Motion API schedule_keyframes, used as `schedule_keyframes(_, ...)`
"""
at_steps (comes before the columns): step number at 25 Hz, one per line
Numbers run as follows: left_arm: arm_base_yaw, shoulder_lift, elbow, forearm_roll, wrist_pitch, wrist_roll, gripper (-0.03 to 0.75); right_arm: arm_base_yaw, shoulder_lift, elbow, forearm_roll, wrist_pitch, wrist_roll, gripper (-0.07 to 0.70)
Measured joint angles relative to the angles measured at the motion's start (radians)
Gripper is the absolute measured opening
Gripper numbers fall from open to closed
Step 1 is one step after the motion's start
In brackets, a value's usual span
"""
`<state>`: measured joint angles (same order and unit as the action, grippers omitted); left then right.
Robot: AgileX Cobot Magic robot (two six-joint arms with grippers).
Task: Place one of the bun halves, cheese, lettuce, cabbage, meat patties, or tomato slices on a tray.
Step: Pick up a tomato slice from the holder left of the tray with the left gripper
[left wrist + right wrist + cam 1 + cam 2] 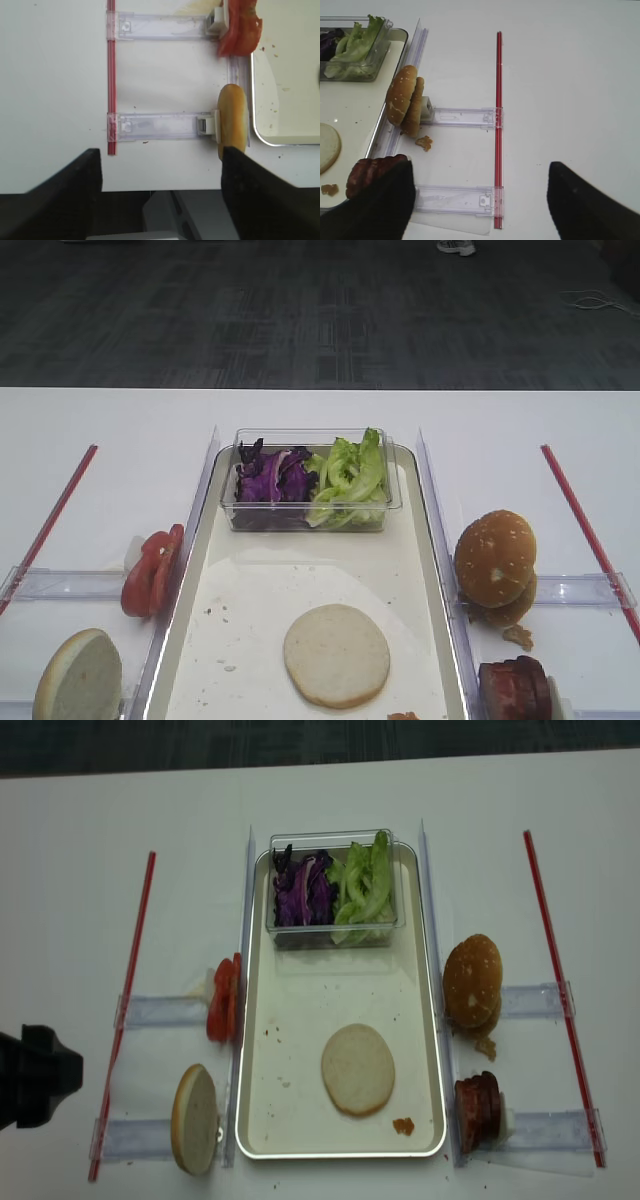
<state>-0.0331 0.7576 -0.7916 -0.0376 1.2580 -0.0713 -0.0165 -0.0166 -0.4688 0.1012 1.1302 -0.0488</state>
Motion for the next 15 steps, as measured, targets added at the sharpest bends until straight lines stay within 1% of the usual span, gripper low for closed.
schedule_keyframes(9,0.000,0.154,-0.027,0.000,-0.008,0.017,0.471,0.000,0.000,0.000,0.000,0.000,0.000,0.554)
schedule_keyframes(15,0.000,0.252,-0.027,0.000,-0.044,0.038,0.470,0.000,0.000,0.000,0.000,0.000,-0.002,0.554)
